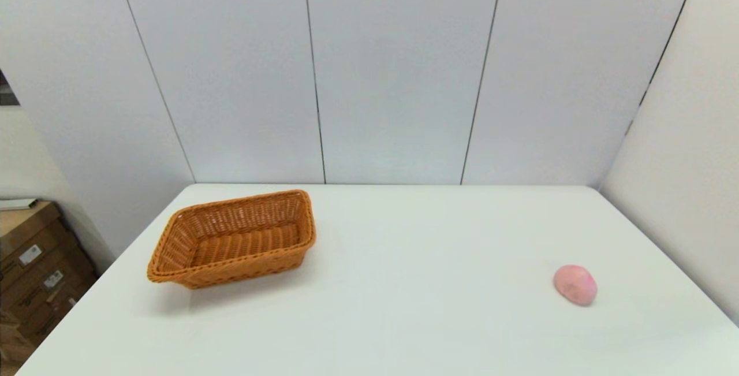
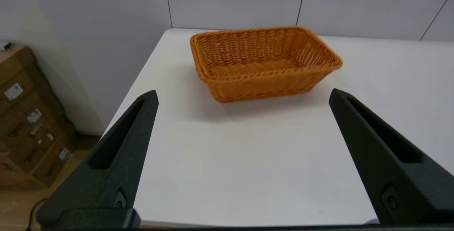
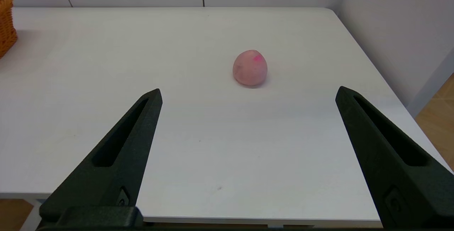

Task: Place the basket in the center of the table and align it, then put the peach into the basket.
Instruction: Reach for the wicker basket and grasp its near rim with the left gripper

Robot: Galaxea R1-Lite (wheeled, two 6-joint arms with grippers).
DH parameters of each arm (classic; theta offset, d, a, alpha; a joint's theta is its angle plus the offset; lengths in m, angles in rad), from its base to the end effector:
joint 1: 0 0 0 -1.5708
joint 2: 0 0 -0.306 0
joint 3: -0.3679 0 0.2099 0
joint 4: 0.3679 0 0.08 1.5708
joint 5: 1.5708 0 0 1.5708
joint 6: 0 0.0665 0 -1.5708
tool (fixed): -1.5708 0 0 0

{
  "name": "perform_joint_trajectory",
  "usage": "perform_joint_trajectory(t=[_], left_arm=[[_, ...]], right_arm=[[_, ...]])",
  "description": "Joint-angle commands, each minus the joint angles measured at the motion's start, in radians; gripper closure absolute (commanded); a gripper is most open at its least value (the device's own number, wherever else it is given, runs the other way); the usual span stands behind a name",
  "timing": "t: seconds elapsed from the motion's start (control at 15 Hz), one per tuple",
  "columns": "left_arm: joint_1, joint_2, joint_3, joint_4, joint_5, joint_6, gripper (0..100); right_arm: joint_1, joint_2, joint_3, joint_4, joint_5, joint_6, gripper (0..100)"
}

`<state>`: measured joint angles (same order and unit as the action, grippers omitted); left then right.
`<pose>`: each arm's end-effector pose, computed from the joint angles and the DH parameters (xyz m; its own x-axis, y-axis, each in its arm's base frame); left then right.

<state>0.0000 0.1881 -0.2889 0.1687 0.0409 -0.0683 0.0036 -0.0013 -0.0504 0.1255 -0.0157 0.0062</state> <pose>0.0328 0.0027 0.1421 0.9969 0.0409 -0.0678 -0.0453 0.9968 -0.0653 0.0318 -0.0009 0.0743 0.9972 -0.0121 -0.0737 0.0125 0.9999 0.0050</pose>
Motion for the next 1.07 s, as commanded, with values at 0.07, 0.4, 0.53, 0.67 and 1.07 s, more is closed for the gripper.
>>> perform_joint_trajectory(t=[0.07, 0.4, 0.53, 0.67, 1.07], left_arm=[[0.005, 0.642, -0.389, 0.015, 0.008, -0.16, 0], [0.097, 1.228, -0.671, 0.035, 0.001, -0.22, 0], [0.121, 1.374, -0.76, 0.107, -0.006, -0.226, 0], [0.147, 1.492, -0.834, 0.176, -0.018, -0.263, 0], [0.199, 1.748, -0.9, 0.181, -0.052, -0.263, 0]], right_arm=[[0.001, 0.0, 0.0, 0.0, 0.0, 0.0, 0], [-0.001, 0.0, 0.0, 0.0, -0.001, 0.0, 0], [-0.001, 0.0, 0.0, 0.002, -0.001, -0.002, 0], [-0.001, 0.0, 0.0, 0.002, -0.001, -0.002, 0], [-0.001, 0.0, 0.0, 0.002, -0.001, -0.002, 0]])
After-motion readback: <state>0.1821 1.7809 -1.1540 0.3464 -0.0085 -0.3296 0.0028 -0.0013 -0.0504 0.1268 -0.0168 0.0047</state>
